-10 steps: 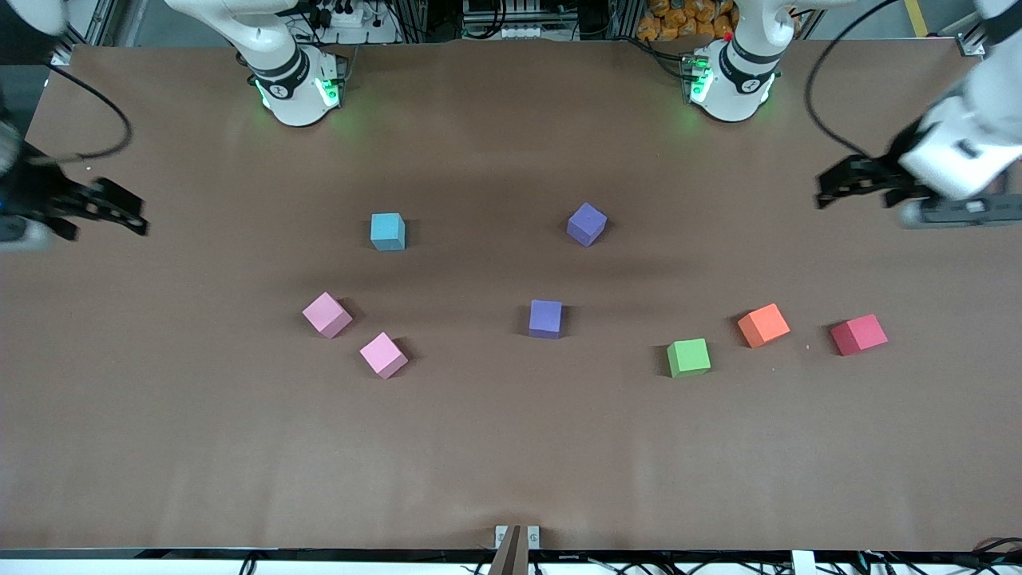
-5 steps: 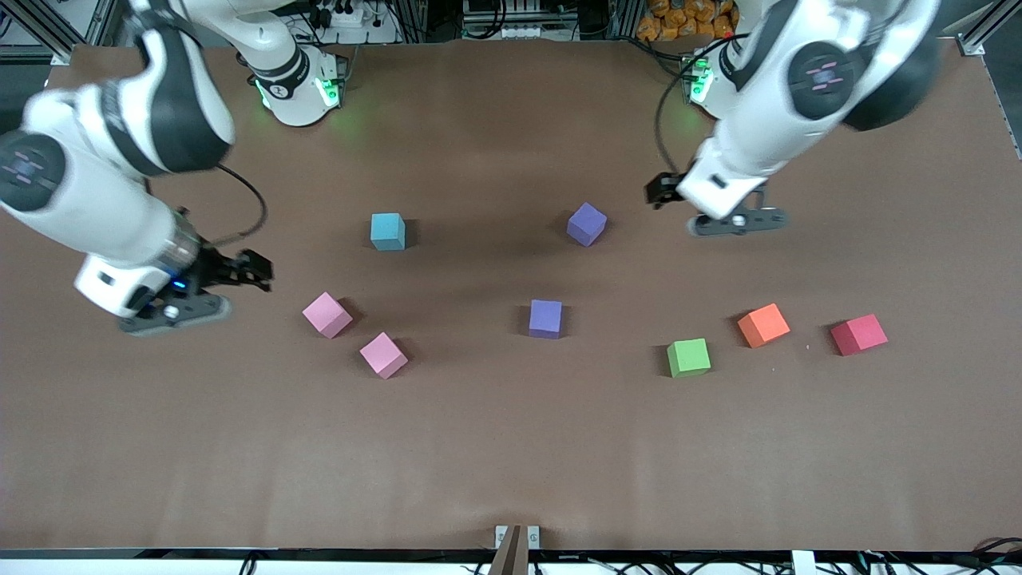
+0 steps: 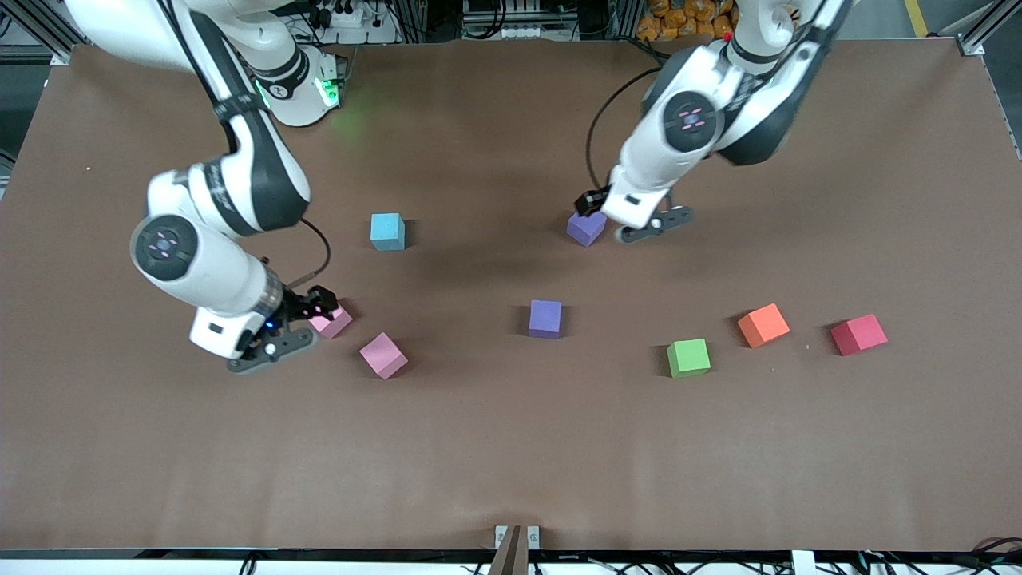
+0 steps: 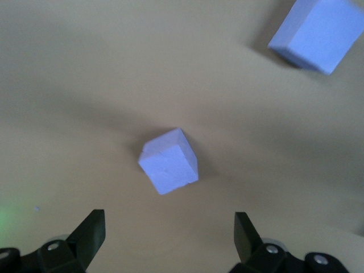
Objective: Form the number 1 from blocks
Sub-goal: 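Grasp and lift the pink block with the right gripper while the left lifts purple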
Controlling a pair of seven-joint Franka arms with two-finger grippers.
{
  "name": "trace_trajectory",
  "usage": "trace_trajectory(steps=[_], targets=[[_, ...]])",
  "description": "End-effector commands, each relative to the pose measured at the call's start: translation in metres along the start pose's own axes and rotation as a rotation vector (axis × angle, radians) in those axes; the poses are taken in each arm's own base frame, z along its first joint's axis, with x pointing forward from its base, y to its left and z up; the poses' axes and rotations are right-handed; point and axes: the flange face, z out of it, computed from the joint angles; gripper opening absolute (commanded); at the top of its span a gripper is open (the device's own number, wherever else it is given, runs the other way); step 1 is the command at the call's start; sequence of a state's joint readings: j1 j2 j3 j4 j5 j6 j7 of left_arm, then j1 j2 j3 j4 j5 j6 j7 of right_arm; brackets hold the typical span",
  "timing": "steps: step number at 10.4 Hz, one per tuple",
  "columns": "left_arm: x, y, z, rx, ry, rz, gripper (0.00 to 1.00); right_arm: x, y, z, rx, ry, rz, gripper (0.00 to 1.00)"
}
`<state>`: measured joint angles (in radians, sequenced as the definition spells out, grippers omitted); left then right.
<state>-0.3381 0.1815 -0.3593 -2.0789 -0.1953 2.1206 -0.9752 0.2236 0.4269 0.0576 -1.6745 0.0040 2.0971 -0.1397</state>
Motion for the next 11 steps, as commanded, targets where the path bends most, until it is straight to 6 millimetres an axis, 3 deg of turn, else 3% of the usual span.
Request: trace_trajectory(steps=[1, 5, 8, 11], targets=[[0.011, 0.005, 0.034, 0.026, -0.042, -0.051, 1.00, 0.011, -0.016, 0.026, 0.026, 0.013, -0.069, 1.00], [0.020, 0.010, 0.071, 0.036, -0.057, -0.209, 1.00, 0.028, -0.028, 0.077, 0.023, 0.092, -0.129, 1.00], [0.029, 0.008, 0.094, 0.024, -0.084, -0.357, 1.00, 0.029, -0.037, 0.088, 0.025, 0.094, -0.146, 1.00], [0.029, 0.007, 0.117, 0.045, -0.095, -0.390, 1.00, 0.031, -0.046, 0.105, 0.024, 0.101, -0.159, 1.00]])
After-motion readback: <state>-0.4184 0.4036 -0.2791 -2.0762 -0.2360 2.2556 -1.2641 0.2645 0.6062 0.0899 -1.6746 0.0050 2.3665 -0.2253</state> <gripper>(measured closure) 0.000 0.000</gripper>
